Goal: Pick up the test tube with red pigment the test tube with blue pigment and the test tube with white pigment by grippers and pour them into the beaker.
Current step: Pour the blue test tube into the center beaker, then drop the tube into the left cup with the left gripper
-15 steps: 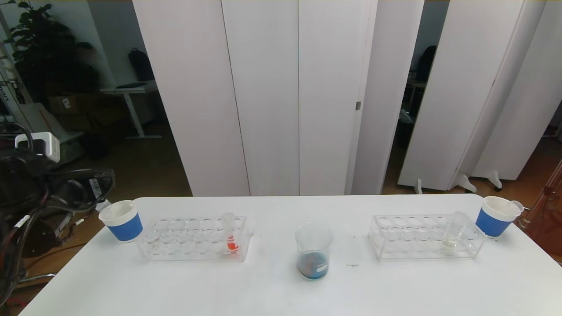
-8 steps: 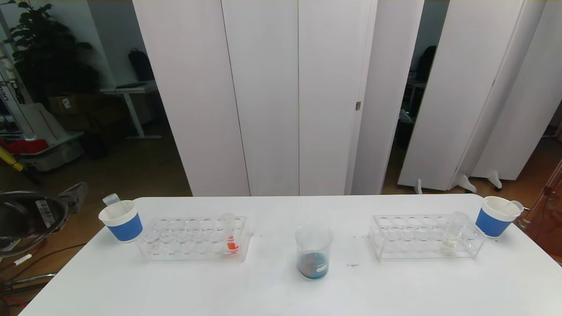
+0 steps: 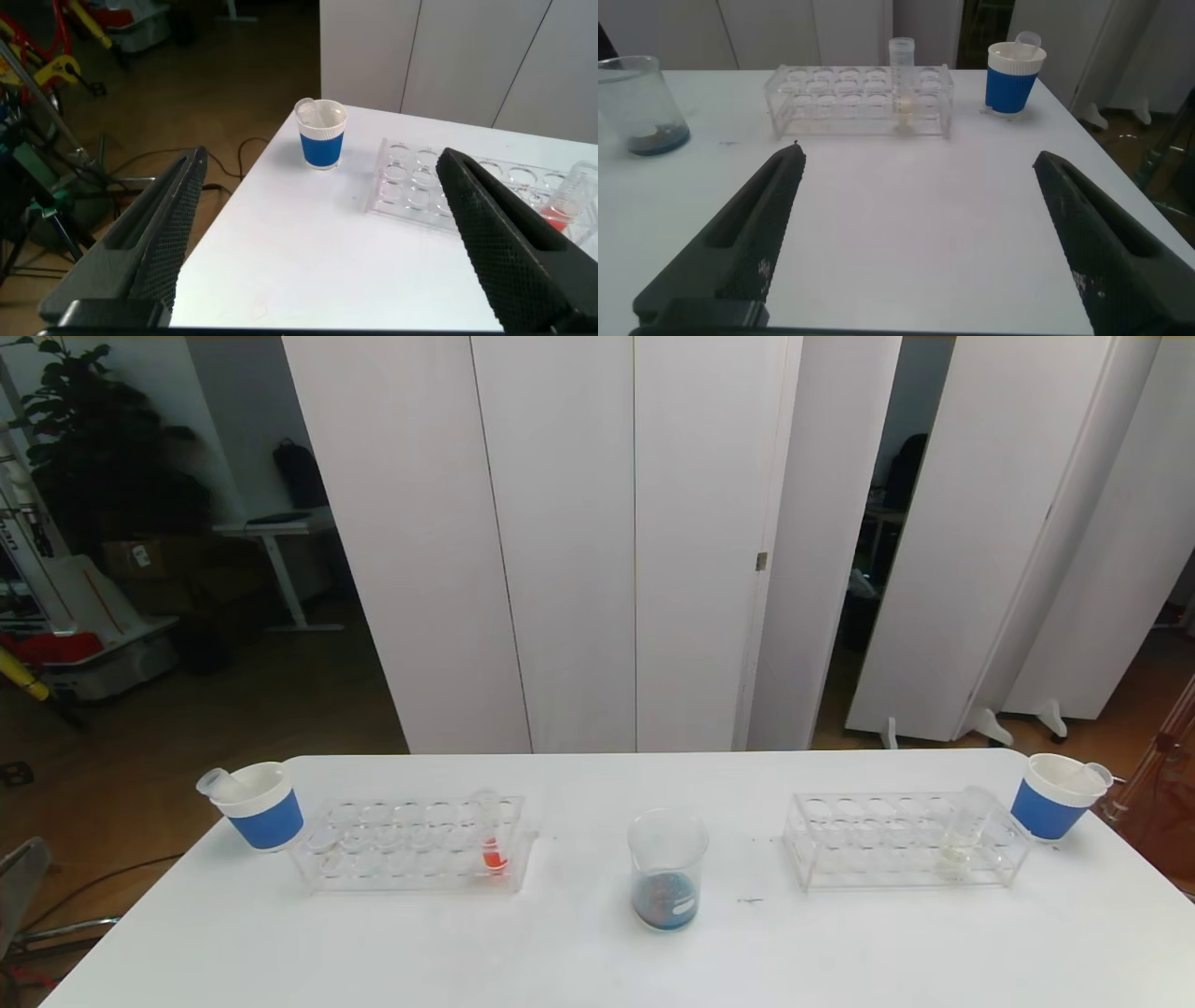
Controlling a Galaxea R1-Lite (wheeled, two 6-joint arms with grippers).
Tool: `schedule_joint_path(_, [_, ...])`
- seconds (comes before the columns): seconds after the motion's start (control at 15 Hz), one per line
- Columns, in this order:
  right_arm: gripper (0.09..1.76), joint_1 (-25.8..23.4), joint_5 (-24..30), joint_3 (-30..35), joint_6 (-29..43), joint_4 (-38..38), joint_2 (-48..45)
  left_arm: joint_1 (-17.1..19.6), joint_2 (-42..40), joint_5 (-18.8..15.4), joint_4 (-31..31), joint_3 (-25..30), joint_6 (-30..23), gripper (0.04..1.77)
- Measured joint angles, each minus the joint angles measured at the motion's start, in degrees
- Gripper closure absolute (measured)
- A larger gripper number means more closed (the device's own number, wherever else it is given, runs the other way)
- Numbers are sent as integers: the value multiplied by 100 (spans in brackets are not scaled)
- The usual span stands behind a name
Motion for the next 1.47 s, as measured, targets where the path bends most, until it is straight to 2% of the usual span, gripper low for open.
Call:
schedule_joint_path(0.2, [10, 0, 2, 0, 2, 0, 0, -49, -1117, -52, 1084, 35, -15, 6])
schedule_joint_path(0.33, [10, 0, 0, 0, 5, 0, 0, 2, -1726, -74, 1310, 121, -45, 6])
schedule_joint_path(0.67, [10, 0, 0, 0, 2, 2, 0, 4, -2712, -295, 1286, 733, -50, 6])
schedule_joint_path(1.07, [10, 0, 2, 0, 0, 0, 0, -83, -3685, -769, 1262, 1536, -63, 6])
schedule_joint_path(1.4, [10, 0, 2, 0, 0, 0, 0, -96, -3873, -1685, 472, 2070, -89, 6])
schedule_joint_path(1.47, [10, 0, 2, 0, 2, 0, 0, -96, -3878, -1773, 507, 2150, -98, 6])
